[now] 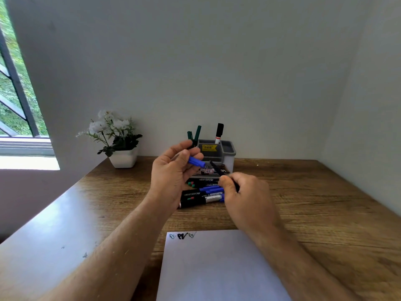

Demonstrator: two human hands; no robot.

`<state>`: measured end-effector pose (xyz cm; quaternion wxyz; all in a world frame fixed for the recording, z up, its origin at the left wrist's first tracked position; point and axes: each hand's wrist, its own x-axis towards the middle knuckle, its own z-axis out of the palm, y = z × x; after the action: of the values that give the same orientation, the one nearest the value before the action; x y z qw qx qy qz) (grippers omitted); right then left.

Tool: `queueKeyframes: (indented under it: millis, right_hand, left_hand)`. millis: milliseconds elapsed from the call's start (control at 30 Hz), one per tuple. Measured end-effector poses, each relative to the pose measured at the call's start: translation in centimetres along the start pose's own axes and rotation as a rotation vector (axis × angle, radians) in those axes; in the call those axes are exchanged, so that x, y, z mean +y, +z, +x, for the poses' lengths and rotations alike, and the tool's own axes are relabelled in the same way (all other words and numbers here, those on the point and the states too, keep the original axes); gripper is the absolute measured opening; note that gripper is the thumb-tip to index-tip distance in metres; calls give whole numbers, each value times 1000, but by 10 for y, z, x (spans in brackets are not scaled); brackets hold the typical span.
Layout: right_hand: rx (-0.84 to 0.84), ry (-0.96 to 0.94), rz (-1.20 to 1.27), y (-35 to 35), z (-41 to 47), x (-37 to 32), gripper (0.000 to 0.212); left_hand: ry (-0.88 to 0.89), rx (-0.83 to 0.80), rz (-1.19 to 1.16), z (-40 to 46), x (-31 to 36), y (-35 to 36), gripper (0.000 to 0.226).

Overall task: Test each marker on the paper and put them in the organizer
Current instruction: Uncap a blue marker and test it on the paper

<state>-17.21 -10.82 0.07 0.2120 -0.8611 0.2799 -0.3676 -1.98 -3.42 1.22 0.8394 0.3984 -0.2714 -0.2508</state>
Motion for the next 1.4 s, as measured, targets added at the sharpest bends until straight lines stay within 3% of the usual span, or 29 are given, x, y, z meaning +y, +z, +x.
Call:
queueKeyframes:
  millis: [33,233,333,433,500,567,667,800,1000,1100,1400]
  right_hand:
    - [-18,2,65,1,0,-2,21]
    - [-195,34,749,-5,-8,-13,36]
    - [-255,34,877,-11,-8,-11,31]
    - [-308,42,837,-13,-10,-12,6]
    - [-343,43,739,-10,-12,-11,35]
    - [-401,64,688,-8,-14,-11,40]
    - [-524,114,708,-3,-17,-11,18]
    - [-597,130,627,3,-18,-9,8]
    - [-533,132,509,3,-18,-10,5]
    - [-475,64,377,3,-18,-10,17]
    - [-454,50,235,7,-19,-13,18]
  left_hand:
    - [2,27,-1,0,0,-1,23]
    - [12,85,55,0,-5,1,29]
    - [11,91,92,-2,-7,3,29]
    - [13,82,127,-5,-9,5,29]
    - [11,85,134,-5,-10,4,29]
    - [11,90,140,-3,-11,4,29]
    - [11,84,145,-2,-13,3,29]
    - [18,66,174,-1,-18,3,30]
    - [31,45,208,0,-23,4,29]
    - [33,34,223,0,-24,4,29]
    - [53,19,233,1,-25,3,31]
